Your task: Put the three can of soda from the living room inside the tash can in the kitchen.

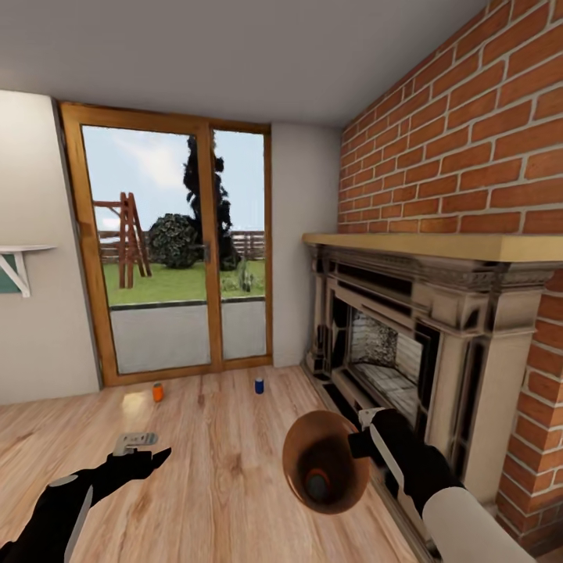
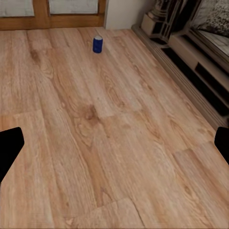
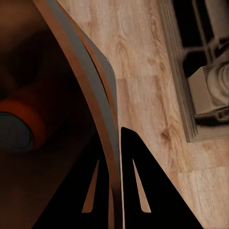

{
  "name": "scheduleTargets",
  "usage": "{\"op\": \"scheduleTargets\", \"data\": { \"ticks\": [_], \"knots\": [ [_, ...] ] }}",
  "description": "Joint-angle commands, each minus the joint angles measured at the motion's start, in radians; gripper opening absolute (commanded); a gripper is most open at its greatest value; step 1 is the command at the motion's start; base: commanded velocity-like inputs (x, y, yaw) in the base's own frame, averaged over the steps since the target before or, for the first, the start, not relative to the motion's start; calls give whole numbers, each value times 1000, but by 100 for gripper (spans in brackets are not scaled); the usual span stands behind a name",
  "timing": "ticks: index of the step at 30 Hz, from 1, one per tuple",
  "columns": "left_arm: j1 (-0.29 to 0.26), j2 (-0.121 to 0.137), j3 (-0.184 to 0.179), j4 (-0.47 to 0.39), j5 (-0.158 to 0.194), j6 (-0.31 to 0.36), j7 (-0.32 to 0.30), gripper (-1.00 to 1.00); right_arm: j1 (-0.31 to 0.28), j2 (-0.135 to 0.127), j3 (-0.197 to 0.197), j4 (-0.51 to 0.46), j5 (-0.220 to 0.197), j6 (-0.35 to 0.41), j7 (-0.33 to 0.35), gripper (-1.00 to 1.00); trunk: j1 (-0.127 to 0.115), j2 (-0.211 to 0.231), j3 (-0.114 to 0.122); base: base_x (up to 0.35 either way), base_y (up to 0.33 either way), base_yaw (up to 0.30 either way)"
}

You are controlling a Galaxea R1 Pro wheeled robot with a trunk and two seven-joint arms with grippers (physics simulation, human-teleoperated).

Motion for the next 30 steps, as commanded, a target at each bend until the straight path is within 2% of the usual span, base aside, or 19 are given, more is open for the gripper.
{"op": "scheduleTargets", "data": {
  "ticks": [1, 16, 23, 30],
  "knots": [
    [0, 0, 0, 5, 0, -7, 0, 100, 0, 1, -1, -1, -12, 0, 4, -100, 0, 0, 0, 326, 71, 0],
    [0, 0, 0, 32, 0, -32, 1, 100, 0, 1, -1, -1, -9, 0, 4, -100, 0, 0, 0, 326, 18, 0],
    [-1, 0, 0, 88, 0, -61, 1, 100, 1, 3, 0, -1, -9, 0, 4, -100, 0, 0, 0, 326, 0, 0],
    [-2, 0, 0, 93, 0, -63, 11, 100, 1, 6, 1, -1, -8, -1, 4, -100, 0, 0, 0, 325, 39, 0]
  ]
}}
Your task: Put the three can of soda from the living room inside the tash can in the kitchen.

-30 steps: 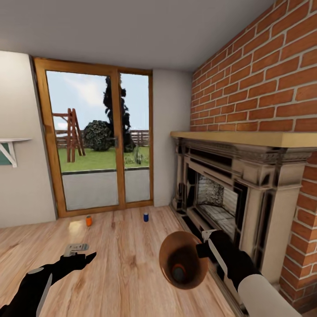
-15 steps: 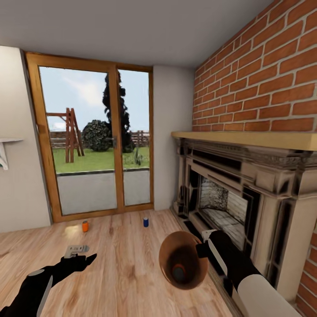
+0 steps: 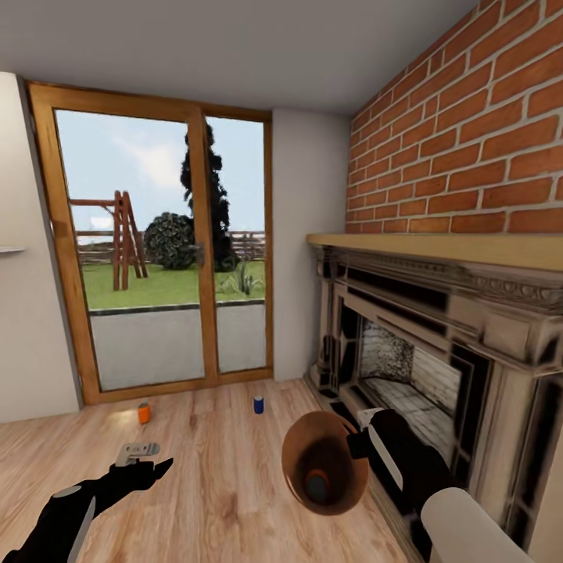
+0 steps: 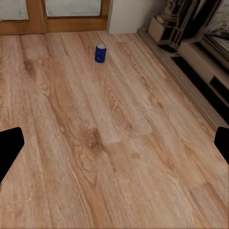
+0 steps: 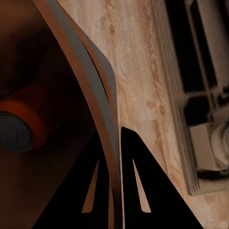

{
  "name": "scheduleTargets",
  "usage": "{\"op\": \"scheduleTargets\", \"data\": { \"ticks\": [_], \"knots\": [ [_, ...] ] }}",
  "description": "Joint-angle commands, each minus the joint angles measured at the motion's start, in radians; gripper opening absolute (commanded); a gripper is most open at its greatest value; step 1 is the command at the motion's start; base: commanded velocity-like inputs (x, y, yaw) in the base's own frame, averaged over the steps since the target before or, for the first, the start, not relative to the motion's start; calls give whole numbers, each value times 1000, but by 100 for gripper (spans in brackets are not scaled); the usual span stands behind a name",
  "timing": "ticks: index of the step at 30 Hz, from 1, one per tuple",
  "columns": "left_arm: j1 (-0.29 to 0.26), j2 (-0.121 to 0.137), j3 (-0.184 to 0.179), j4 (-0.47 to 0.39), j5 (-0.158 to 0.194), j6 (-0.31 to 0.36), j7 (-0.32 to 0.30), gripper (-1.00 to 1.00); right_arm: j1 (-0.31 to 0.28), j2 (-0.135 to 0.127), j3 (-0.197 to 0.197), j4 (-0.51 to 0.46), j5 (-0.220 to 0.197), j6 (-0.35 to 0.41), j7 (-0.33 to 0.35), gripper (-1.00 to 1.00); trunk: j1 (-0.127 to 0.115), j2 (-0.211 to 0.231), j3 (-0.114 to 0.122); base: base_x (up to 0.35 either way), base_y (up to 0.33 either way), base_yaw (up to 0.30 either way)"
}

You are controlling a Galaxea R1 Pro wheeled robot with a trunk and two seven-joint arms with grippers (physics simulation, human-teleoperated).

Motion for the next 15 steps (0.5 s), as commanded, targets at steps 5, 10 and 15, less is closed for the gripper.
{"op": "scheduleTargets", "data": {
  "ticks": [5, 10, 15],
  "knots": [
    [0, 0, 0, 1, 0, 0, 3, 100, -1, 3, 0, -1, -16, 0, 4, -100, 0, 0, 0, 311, 149, 0],
    [0, -1, 0, 2, 0, 0, 5, 100, -1, 6, 0, -1, -15, 0, 4, -100, 0, 0, 0, 295, 191, 0],
    [0, -1, 0, 2, 0, 0, 5, 100, -1, 8, 1, -1, -15, 0, 4, -100, 0, 0, 0, 273, 220, 0]
  ]
}}
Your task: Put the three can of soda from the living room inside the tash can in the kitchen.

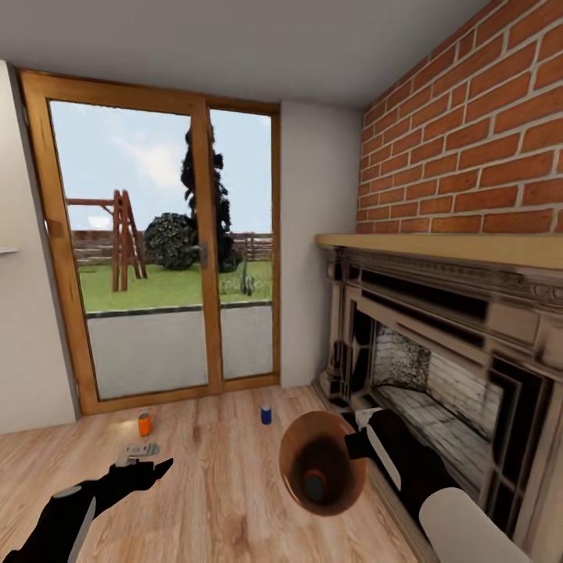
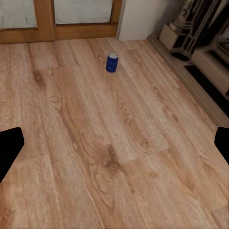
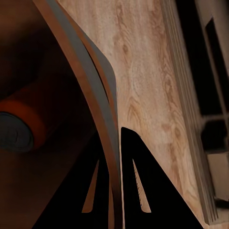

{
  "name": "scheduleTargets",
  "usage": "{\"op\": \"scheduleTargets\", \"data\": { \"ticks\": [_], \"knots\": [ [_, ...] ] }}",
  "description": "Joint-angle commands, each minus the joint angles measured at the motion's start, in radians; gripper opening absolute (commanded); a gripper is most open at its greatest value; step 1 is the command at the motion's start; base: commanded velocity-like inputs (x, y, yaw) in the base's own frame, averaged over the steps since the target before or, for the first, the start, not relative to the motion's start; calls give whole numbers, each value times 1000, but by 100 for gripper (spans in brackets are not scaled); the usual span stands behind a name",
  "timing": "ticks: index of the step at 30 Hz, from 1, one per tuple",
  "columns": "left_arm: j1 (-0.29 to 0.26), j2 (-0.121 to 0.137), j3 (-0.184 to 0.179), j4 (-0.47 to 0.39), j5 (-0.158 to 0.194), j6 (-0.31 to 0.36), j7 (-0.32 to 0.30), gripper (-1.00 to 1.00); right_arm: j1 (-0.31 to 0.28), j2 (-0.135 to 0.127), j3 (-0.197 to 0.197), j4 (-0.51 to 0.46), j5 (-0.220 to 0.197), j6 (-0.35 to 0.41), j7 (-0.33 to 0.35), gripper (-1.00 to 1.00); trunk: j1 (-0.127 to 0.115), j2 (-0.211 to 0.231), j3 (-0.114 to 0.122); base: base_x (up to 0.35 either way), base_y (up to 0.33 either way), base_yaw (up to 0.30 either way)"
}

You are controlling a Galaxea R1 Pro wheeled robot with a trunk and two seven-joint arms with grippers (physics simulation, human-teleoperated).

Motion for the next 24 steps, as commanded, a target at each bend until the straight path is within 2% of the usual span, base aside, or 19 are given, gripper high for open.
{"op": "scheduleTargets", "data": {
  "ticks": [1, 20, 24],
  "knots": [
    [0, 0, 0, 0, 0, 0, 0, 100, -1, 1, -1, -1, -10, 0, 4, -100, 0, 0, 0, 261, 233, 0],
    [0, -1, 0, 2, -2, 0, 0, 100, -1, 1, 0, -1, -19, 0, 4, -100, 0, 0, 0, 254, 240, 0],
    [0, -1, -1, 8, -1, 0, 0, 100, -1, 8, 0, -1, -19, 0, 4, -100, 0, 0, 0, 248, 246, 0]
  ]
}}
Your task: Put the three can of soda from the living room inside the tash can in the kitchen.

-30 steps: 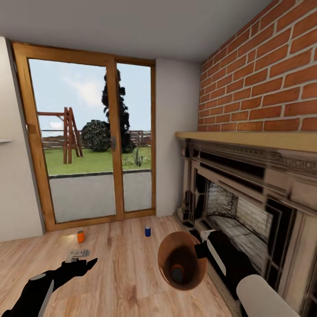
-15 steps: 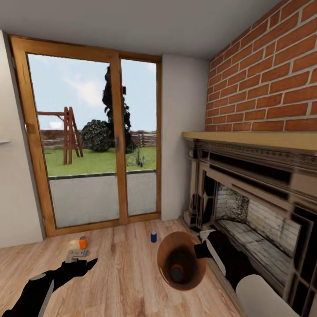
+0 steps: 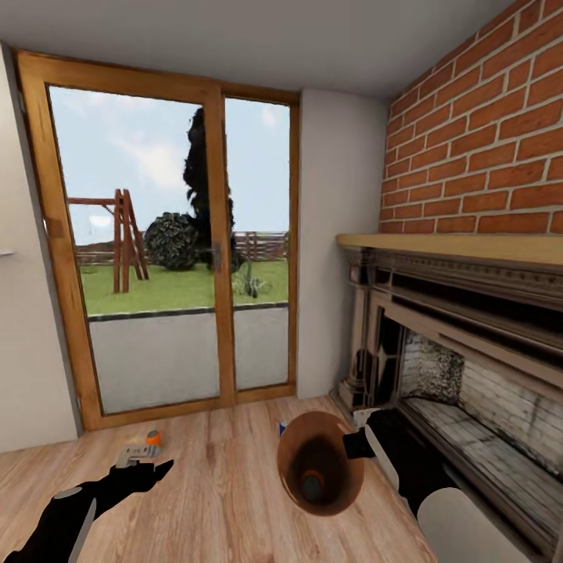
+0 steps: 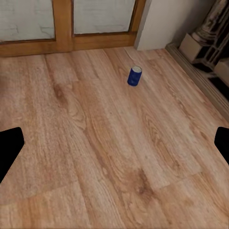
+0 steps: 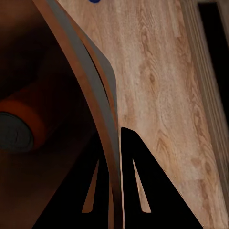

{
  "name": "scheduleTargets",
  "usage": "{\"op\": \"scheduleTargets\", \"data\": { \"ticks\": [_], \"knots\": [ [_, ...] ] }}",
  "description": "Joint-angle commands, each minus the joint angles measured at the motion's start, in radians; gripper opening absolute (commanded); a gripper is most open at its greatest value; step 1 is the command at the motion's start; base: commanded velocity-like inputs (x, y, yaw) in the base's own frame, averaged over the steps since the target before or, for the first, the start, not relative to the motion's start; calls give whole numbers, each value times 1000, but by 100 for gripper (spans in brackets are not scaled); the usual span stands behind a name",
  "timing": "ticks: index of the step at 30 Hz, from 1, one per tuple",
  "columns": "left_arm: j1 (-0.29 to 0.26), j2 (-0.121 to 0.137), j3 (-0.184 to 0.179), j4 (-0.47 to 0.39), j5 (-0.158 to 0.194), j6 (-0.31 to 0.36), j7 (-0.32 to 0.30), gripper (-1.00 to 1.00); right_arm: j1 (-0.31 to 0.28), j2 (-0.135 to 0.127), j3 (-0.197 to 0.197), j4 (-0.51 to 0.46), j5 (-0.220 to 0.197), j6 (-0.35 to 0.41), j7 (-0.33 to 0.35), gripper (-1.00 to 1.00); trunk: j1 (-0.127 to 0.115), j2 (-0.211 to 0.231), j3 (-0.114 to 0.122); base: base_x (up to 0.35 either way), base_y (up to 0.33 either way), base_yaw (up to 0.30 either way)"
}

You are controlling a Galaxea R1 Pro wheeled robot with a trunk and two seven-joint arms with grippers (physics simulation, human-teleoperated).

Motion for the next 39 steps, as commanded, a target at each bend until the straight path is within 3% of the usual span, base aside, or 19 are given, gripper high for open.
{"op": "scheduleTargets", "data": {
  "ticks": [1, 16, 39],
  "knots": [
    [0, 0, 0, 8, 1, 0, 0, 100, 0, 3, -1, -1, -14, 0, 4, -100, 0, 0, 0, 247, 248, 0],
    [0, 0, -1, 29, 1, -3, -1, 100, 1, 19, -3, -2, -15, 0, 6, -100, 0, 0, 0, 246, 248, 0],
    [-2, 0, -1, 69, 3, -5, -2, 100, 1, 20, -3, -2, -15, 0, 7, -100, 0, 0, 0, 255, 238, -1]
  ]
}}
